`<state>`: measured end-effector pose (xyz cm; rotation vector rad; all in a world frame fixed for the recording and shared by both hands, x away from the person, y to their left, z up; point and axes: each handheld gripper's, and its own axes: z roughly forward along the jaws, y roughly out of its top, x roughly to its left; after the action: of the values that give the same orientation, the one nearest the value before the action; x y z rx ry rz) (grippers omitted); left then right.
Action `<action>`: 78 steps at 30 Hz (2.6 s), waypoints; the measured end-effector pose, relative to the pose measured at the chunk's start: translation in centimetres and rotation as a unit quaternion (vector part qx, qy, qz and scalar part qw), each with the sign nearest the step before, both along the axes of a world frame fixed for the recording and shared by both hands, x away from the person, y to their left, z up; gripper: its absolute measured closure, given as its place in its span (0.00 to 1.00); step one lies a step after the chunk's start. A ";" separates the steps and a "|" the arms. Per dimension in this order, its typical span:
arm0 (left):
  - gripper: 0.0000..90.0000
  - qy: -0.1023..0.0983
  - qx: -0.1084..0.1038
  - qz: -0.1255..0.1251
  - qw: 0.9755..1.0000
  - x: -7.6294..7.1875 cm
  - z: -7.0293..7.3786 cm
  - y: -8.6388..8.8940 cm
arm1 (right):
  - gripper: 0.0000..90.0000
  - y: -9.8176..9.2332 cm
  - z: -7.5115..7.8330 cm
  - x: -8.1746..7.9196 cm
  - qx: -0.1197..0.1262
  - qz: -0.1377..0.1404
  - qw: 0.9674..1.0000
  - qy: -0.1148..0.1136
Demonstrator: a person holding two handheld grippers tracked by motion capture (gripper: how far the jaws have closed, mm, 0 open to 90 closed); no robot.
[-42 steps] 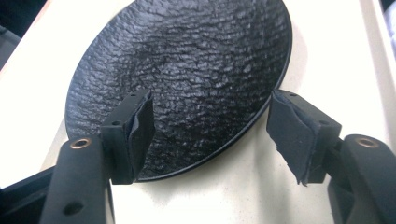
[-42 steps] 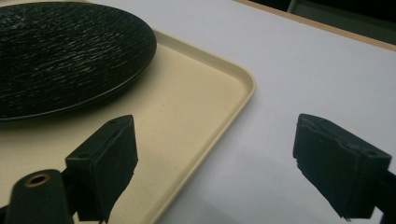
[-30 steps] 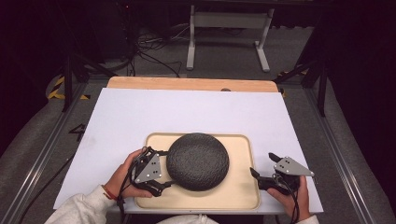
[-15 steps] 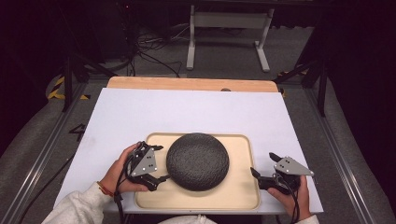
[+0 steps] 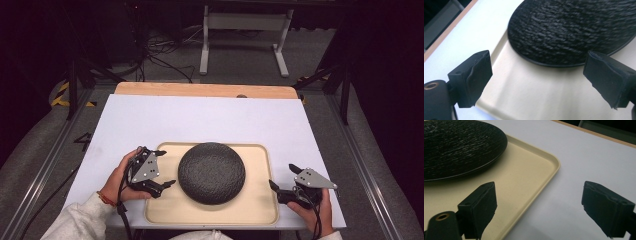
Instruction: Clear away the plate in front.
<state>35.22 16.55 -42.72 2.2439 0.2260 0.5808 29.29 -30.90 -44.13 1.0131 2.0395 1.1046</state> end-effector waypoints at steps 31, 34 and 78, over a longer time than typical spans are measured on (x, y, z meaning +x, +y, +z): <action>0.12 0.048 -0.024 0.089 0.995 1.3 -2.2 8.3 | 0.14 0.2 -0.4 0.4 -0.013 0.005 1.000 0.010; 0.12 0.055 -0.028 0.094 0.994 1.0 -2.3 8.9 | 0.14 0.2 -0.4 0.3 -0.012 0.005 1.000 0.009; 0.07 0.107 -0.081 0.110 0.985 -1.5 -3.7 12.1 | 0.14 0.9 -0.2 1.3 -0.014 0.020 1.000 0.007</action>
<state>33.73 28.62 -46.42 2.1348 0.6158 0.4168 30.58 -29.95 -44.38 0.9727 2.0901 1.0899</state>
